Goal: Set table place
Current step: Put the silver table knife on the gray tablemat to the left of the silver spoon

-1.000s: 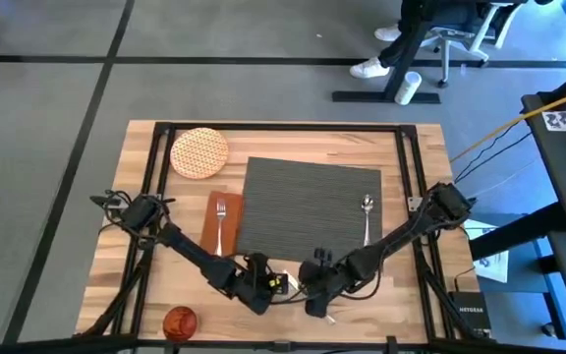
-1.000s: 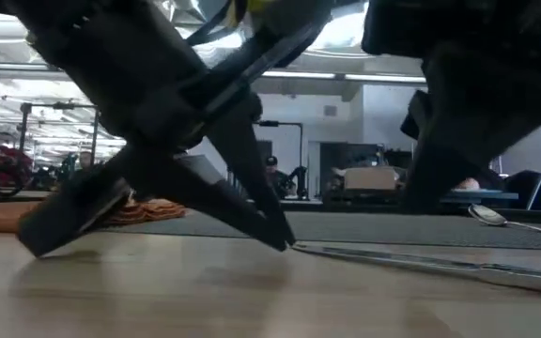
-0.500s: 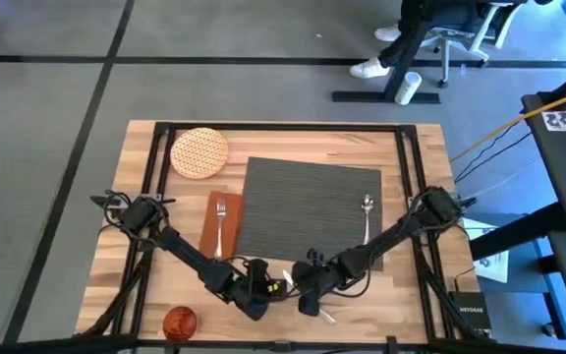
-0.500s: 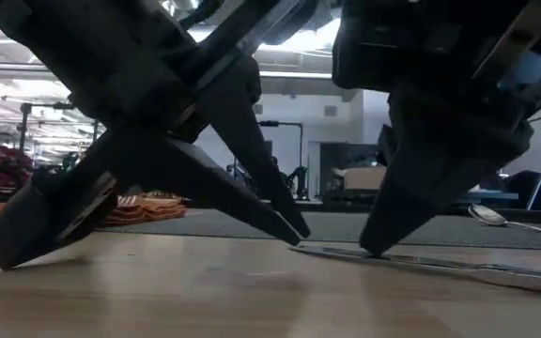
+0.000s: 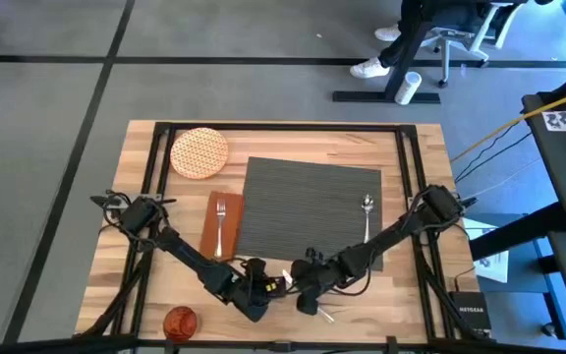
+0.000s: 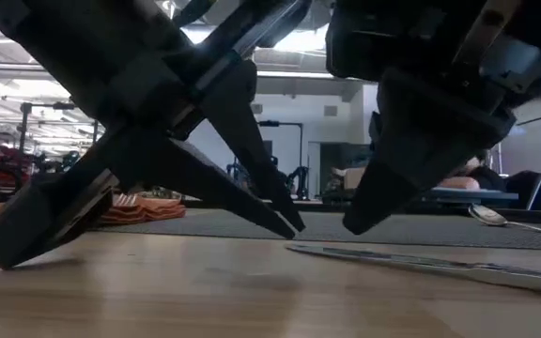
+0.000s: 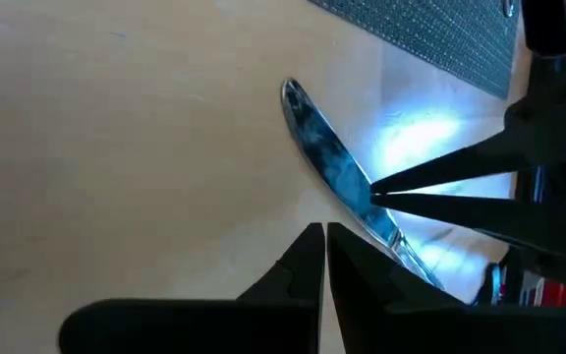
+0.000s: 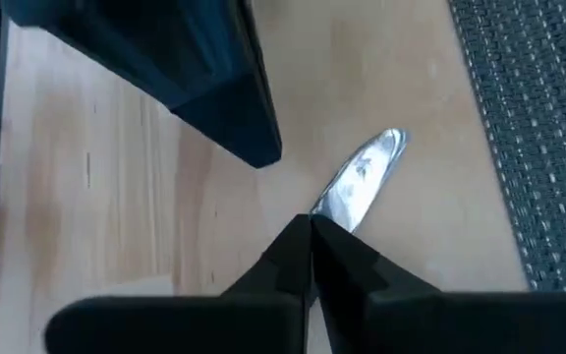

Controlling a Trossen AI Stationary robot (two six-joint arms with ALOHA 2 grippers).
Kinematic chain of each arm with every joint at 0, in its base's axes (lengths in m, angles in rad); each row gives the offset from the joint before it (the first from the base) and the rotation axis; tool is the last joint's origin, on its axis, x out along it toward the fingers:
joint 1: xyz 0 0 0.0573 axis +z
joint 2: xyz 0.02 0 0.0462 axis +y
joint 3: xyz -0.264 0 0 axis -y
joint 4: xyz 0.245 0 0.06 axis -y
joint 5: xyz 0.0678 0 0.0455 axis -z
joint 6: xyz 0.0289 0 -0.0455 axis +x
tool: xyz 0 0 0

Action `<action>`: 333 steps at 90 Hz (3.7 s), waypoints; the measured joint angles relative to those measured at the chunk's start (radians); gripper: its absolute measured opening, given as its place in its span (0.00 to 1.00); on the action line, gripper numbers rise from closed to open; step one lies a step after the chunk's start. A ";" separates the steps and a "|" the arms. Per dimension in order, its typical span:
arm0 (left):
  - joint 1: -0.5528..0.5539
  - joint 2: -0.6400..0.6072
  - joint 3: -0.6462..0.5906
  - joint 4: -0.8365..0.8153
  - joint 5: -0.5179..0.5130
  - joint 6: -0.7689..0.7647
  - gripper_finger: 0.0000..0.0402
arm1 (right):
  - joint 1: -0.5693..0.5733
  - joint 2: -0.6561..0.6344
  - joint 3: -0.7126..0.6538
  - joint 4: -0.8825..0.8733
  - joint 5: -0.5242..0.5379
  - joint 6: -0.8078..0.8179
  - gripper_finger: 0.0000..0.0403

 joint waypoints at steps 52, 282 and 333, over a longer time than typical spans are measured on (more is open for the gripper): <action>-0.008 0.000 0.000 0.017 -0.023 0.011 0.00 | -0.033 -0.001 0.000 -0.040 0.022 0.005 0.00; 0.081 -0.015 -0.157 0.134 0.174 -0.056 0.27 | -0.033 0.046 -0.024 0.079 -0.081 0.075 0.00; 0.068 -0.015 -0.153 0.103 0.253 -0.073 0.27 | -0.032 0.060 -0.023 0.090 -0.096 0.079 0.00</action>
